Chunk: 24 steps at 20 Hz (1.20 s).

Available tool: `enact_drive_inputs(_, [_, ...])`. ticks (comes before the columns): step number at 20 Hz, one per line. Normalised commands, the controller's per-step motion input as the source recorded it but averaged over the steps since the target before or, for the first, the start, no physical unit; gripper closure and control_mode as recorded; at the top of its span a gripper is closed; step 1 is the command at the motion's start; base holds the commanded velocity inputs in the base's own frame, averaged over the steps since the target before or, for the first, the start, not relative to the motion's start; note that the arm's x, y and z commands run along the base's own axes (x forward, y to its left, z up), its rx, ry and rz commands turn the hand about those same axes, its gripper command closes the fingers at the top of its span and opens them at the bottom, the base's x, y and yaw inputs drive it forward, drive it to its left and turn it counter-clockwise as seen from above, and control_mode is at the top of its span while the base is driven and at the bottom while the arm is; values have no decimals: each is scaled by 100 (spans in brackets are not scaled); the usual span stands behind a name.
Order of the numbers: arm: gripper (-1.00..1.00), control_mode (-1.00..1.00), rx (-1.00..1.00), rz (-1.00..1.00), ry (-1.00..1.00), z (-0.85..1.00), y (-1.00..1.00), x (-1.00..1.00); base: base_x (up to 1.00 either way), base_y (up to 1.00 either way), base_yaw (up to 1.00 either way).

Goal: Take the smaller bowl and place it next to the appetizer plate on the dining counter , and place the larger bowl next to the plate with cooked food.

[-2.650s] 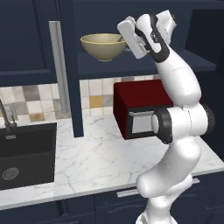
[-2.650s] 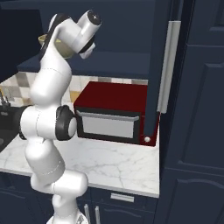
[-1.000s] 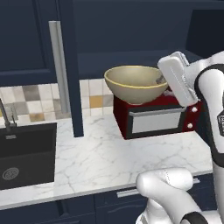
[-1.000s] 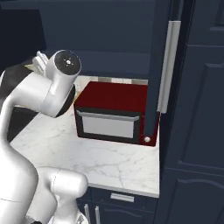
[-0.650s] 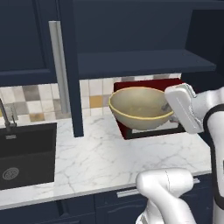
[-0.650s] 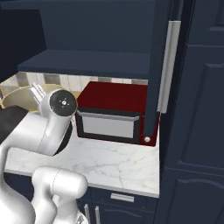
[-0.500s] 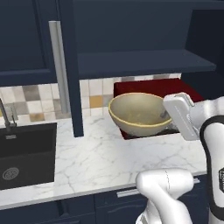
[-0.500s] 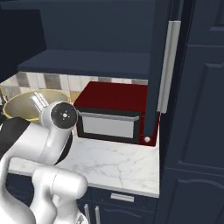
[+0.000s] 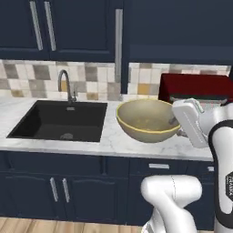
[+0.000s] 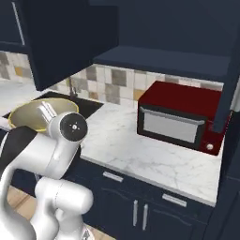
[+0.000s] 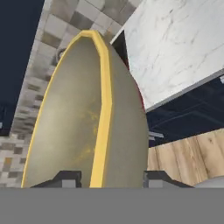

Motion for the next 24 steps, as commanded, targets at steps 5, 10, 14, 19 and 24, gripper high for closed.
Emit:
enact_drive_inputs(5, [100, 100, 0, 0, 0, 0, 0, 0, -32, 52, 97])
enact_drive_inputs(10, [100, 100, 0, 0, 0, 0, 0, 0, -24, 60, 96])
enact_drive_inputs(14, [100, 100, 0, 0, 0, 0, 0, 0, 7, 58, 86])
enact_drive_inputs(19, [100, 100, 0, 0, 0, 0, 0, 0, 85, 26, 62])
enact_drive_inputs(24, [100, 100, 0, 0, 0, 0, 0, 0, 100, 0, 38])
